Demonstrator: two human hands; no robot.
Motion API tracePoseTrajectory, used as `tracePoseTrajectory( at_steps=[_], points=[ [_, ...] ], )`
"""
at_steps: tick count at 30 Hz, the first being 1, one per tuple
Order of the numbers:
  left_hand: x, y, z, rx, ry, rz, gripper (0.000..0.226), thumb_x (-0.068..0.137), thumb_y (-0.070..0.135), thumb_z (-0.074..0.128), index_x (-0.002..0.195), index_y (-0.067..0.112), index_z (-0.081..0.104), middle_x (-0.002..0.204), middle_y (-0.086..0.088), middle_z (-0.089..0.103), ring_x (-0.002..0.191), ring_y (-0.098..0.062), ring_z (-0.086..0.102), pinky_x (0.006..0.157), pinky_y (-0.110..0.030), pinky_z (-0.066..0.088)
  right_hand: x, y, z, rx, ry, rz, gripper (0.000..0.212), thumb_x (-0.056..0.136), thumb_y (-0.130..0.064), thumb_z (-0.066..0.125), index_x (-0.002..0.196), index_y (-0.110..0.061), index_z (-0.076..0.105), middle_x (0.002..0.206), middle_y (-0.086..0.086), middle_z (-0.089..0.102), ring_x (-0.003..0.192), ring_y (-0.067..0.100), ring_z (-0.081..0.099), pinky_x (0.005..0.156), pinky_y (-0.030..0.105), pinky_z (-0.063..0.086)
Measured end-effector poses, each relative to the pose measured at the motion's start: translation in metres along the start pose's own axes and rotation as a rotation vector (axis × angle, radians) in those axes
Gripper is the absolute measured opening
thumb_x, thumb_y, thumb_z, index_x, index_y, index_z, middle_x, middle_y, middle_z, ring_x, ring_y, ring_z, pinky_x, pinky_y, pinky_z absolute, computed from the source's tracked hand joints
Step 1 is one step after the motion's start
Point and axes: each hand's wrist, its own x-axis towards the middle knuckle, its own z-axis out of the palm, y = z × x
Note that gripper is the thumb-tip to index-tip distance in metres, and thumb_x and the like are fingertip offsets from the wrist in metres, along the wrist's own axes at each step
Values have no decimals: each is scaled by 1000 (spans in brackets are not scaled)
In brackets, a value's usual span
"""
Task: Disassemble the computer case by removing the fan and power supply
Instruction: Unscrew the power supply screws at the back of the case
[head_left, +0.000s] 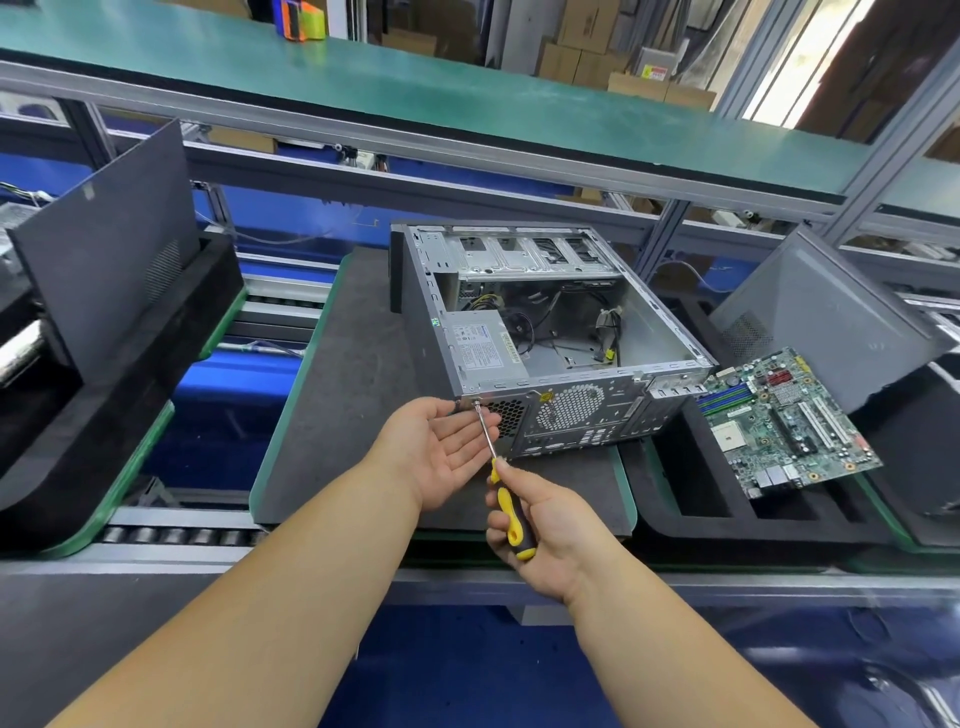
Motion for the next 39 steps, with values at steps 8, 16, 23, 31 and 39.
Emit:
tracePoseTrajectory(
  at_steps=[8, 16, 23, 31, 39],
  points=[
    [5, -1, 3, 80, 91, 51, 30, 95, 14, 45, 97, 2, 72, 96, -11, 76, 85, -18, 73, 73, -30, 54, 0, 0, -5, 55, -52, 52, 38, 103, -28, 46, 98, 3, 67, 66, 8, 60, 51, 12, 51, 49, 22, 46],
    [6, -2, 7, 93, 96, 47, 26, 93, 11, 47, 96, 1, 71, 95, -13, 76, 91, -21, 71, 75, -31, 54, 1, 0, -5, -61, 75, 5, 26, 94, -30, 65, 91, -5, 69, 69, 5, 63, 51, 14, 56, 46, 23, 47],
    [6, -1, 10, 80, 91, 36, 28, 94, 15, 48, 96, 0, 71, 96, -14, 75, 91, -23, 71, 75, -32, 54, 4, 1, -3, 19, -1, 24, 21, 91, -27, 67, 87, -7, 63, 66, 6, 56, 47, 11, 47, 41, 20, 40],
    [6, -2, 10, 104, 121, 41, 28, 96, 14, 46, 94, 2, 72, 93, -12, 76, 90, -21, 72, 76, -31, 55, 6, 4, -9, 35, -87, 70, 39, 102, -28, 47, 99, 3, 71, 70, 8, 60, 52, 12, 52, 47, 22, 45],
    [9, -3, 10, 106, 112, 47, 27, 96, 16, 49, 94, 4, 72, 91, -10, 76, 85, -18, 72, 74, -31, 55, 3, 1, -9, -39, -33, 28, 28, 95, -29, 61, 95, -2, 70, 69, 5, 61, 52, 13, 53, 46, 23, 45]
  ],
)
